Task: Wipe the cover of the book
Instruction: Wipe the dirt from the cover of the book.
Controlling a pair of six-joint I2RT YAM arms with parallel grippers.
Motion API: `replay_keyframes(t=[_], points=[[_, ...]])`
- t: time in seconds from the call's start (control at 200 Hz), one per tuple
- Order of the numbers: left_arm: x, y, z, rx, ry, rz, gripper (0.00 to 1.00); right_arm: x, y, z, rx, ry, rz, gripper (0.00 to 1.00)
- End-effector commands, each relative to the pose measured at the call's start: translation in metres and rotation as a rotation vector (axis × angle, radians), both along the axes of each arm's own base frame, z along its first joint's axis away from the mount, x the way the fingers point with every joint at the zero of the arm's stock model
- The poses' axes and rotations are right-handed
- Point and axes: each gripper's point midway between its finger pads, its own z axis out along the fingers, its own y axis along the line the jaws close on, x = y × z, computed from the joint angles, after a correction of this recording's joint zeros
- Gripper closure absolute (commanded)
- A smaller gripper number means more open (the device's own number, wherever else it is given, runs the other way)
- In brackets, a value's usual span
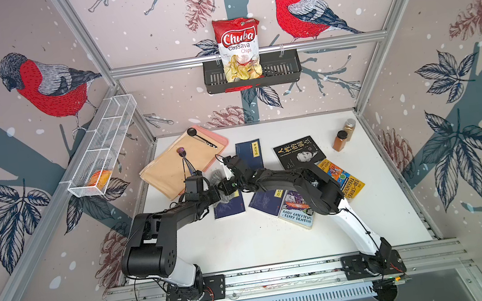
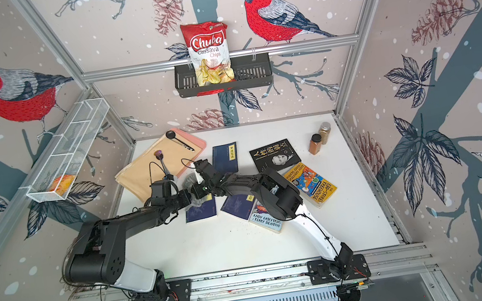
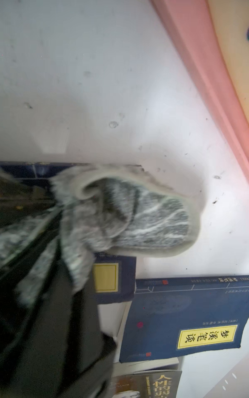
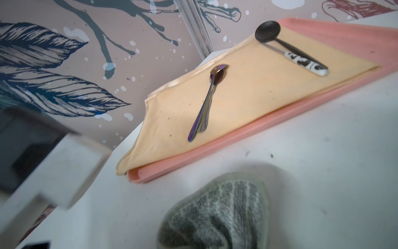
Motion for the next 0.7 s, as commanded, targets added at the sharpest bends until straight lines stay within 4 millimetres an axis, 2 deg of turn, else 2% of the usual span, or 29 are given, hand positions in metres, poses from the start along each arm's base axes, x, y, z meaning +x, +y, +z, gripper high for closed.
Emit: replay_keyframes(t=[0.0,0.185,0.3,0.39,0.57,0.69], points=[[-0.015,0.006,-0.015,0.019,0.08,0.013,1.0,-0.031,-0.046,-0.039,-0.172,0.091,-0.013,1.0],[-0.014,0.006,-0.016,0.018,0.083,0.013,1.0,-0.056,-0.071,-0.036,-0.202,0.086,0.006,1.0],[-0.015,0.007,-0.016,0.022,0.081,0.014,1.0,-0.054,-0.076,-0.041,-0.215,0.085,0.0,1.0],[-0.016,0.007,-0.015,0.02,0.078,0.015,1.0,-0.039,-0.075,-0.046,-0.214,0.09,-0.027,1.0],[-0.018,0.007,-0.013,0.019,0.074,0.016,1.0,0.02,-0.063,-0.039,-0.166,0.061,-0.135,1.0],[-0.018,0.007,-0.012,0.02,0.071,0.016,1.0,0.035,-0.048,-0.026,-0.148,0.04,-0.133,1.0]])
